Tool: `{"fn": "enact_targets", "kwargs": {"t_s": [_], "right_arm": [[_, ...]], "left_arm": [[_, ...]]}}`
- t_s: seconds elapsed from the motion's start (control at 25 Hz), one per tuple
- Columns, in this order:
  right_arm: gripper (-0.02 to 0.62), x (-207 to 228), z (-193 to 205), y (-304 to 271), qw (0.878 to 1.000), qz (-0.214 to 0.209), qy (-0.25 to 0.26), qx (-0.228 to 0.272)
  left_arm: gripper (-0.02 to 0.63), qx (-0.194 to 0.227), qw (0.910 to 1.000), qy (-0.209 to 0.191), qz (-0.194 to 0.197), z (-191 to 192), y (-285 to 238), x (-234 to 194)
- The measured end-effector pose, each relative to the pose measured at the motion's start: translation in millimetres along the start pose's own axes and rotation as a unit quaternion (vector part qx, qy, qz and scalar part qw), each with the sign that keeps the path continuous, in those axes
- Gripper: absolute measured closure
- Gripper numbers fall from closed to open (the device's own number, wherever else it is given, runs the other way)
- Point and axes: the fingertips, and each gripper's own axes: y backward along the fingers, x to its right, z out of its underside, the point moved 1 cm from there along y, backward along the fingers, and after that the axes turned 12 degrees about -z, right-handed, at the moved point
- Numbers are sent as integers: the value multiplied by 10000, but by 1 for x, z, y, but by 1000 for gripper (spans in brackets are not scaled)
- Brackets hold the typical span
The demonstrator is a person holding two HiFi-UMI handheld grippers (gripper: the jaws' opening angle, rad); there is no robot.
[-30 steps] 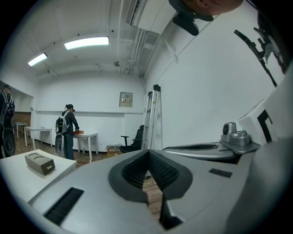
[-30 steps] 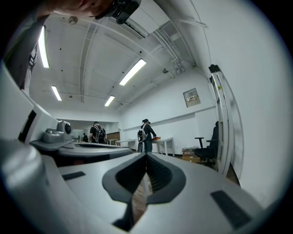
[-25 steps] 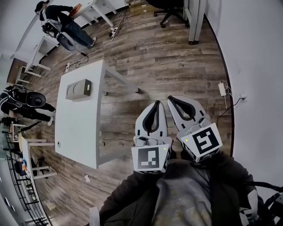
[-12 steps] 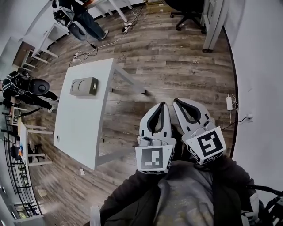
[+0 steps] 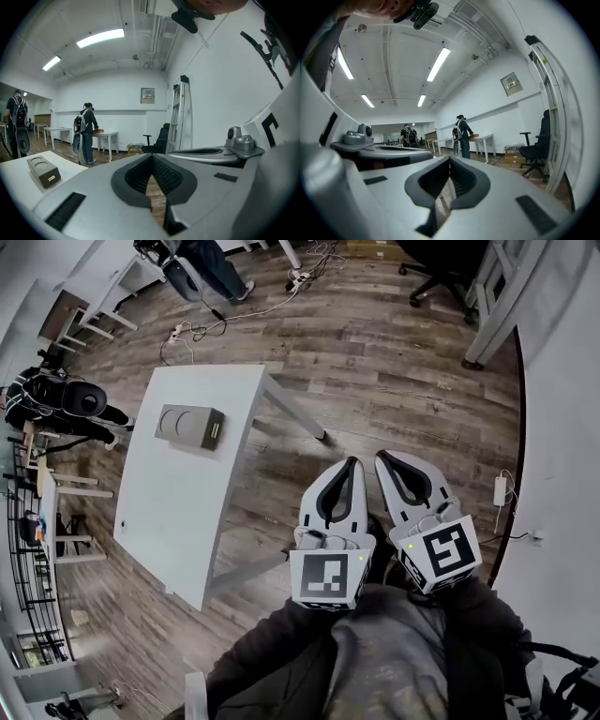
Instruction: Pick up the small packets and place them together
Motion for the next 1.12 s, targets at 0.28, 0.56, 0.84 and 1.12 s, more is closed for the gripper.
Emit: {"fn": "enact_targets", "kwargs": {"t_s": [0.28, 0.56, 0.84, 1.12], "right_arm": [[591, 8, -1, -81, 9981, -616, -53, -8], [591, -13, -24, -143, 9873, -1578, 170, -19], [591, -42, -26, -207, 9574, -2840, 449, -275], [591, -60, -28, -246, 9128, -4000, 664, -494]], "left_arm": [[603, -54, 9984, 39, -553, -2, -43, -60], [603, -15, 9891, 197, -1462, -16, -49, -114], [603, 127, 9611, 475, -2719, -21, -52, -172], [603, 167, 9174, 868, -3881, -18, -54, -203]]}}
